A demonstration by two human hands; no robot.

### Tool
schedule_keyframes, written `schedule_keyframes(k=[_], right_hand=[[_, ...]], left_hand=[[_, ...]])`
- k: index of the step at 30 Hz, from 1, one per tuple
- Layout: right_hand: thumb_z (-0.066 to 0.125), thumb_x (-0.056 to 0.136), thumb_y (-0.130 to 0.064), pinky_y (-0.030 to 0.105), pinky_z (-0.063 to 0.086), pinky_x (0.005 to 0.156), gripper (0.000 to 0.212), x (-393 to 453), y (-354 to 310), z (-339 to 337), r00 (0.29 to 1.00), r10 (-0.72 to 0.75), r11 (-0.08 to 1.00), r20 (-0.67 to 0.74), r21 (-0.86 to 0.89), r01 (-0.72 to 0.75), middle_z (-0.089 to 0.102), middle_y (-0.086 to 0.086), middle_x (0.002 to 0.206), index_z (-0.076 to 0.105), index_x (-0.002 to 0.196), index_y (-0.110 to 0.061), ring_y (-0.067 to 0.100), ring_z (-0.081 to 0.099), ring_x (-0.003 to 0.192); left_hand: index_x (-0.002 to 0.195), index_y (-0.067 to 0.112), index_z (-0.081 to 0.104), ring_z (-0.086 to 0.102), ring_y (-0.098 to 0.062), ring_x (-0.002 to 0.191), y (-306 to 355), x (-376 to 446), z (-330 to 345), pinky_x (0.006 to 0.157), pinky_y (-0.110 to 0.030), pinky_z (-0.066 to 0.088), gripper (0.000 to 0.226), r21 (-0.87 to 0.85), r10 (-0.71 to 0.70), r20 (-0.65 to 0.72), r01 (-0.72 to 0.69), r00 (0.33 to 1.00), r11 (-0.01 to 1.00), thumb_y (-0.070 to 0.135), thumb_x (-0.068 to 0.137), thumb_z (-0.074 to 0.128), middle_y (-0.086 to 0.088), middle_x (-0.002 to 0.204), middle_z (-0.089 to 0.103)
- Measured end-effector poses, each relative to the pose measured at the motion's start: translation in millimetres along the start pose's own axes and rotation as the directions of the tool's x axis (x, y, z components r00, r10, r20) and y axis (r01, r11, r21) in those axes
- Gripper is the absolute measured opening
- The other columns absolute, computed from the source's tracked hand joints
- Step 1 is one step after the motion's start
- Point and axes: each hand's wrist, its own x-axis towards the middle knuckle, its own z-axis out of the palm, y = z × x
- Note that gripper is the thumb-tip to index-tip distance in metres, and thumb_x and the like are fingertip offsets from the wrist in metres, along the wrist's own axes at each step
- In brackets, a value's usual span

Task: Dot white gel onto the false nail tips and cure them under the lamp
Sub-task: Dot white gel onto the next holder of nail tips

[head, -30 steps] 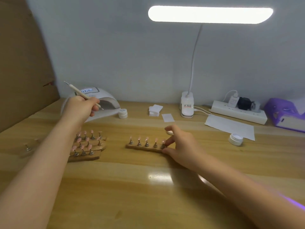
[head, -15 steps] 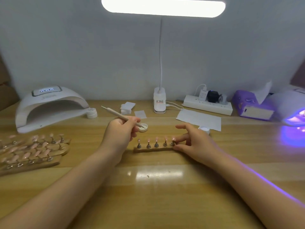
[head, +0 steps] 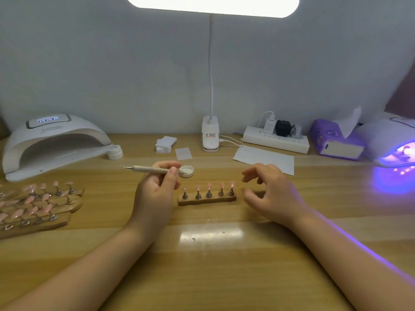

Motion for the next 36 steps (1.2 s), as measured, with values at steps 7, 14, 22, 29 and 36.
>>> schedule_keyframes(k=[7, 14, 22, 29, 36], right_hand=[[0.068, 0.074, -0.034, 0.038, 0.036, 0.095, 0.053, 7, 17, -20, 0.927, 0.189, 0.898, -0.323, -0.326, -0.296, 0.054, 0.009, 0.114, 0.053, 0.116, -0.006, 0.029, 0.045, 0.108], [0.067, 0.073, -0.048, 0.039, 0.036, 0.104, 0.084, 4, 26, -17, 0.858, 0.504, 0.838, -0.100, -0.184, -0.514, 0.052, 0.003, 0.128, 0.030, 0.141, -0.014, 0.028, 0.038, 0.125], [0.069, 0.081, -0.041, 0.041, 0.044, 0.096, 0.075, 5, 34, -15, 0.891, 0.441, 0.890, -0.107, -0.076, -0.450, 0.063, -0.006, 0.109, 0.032, 0.141, -0.016, 0.024, 0.049, 0.118], [0.075, 0.079, -0.038, 0.038, 0.050, 0.086, 0.076, 8, 46, -14, 0.893, 0.427, 0.904, -0.144, 0.041, -0.425, 0.064, -0.008, 0.108, 0.035, 0.140, -0.019, 0.015, 0.059, 0.103], [0.082, 0.074, -0.024, 0.030, 0.054, 0.079, 0.068, 11, -1, -12, 0.952, 0.164, 0.978, -0.259, 0.168, -0.123, 0.059, -0.012, 0.100, 0.043, 0.129, -0.023, 0.005, 0.059, 0.089]], left_hand=[[0.093, 0.029, 0.062, 0.058, 0.000, 0.072, 1, -3, 1, 0.068, -0.021, 0.049, 0.016, 0.075, 0.005, -0.030, -0.003, 1.000, 0.997, 0.022, 0.099, 0.049, 0.008, 0.076, 0.062], [0.091, 0.028, 0.061, 0.055, 0.006, 0.058, 8, -11, 5, 0.049, -0.010, 0.040, 0.016, 0.080, 0.036, -0.039, -0.033, 0.999, 0.996, 0.023, 0.099, 0.048, 0.009, 0.071, 0.062], [0.093, 0.026, 0.064, 0.064, -0.016, 0.088, 5, -9, 6, 0.087, -0.046, 0.054, 0.017, -0.025, -0.064, 0.058, 0.065, 0.996, 0.998, 0.021, 0.099, 0.050, 0.016, 0.075, 0.066], [0.092, 0.027, 0.065, 0.062, -0.003, 0.078, 5, -12, 7, 0.072, -0.010, 0.047, 0.018, -0.016, -0.009, 0.070, 0.010, 0.997, 1.000, 0.020, 0.099, 0.049, 0.012, 0.072, 0.064], [0.093, 0.024, 0.066, 0.064, -0.001, 0.077, 33, -8, 2, 0.066, -0.007, 0.046, 0.017, -0.018, 0.123, 0.022, -0.123, 0.992, 0.992, 0.036, 0.091, 0.055, 0.012, 0.077, 0.068]])
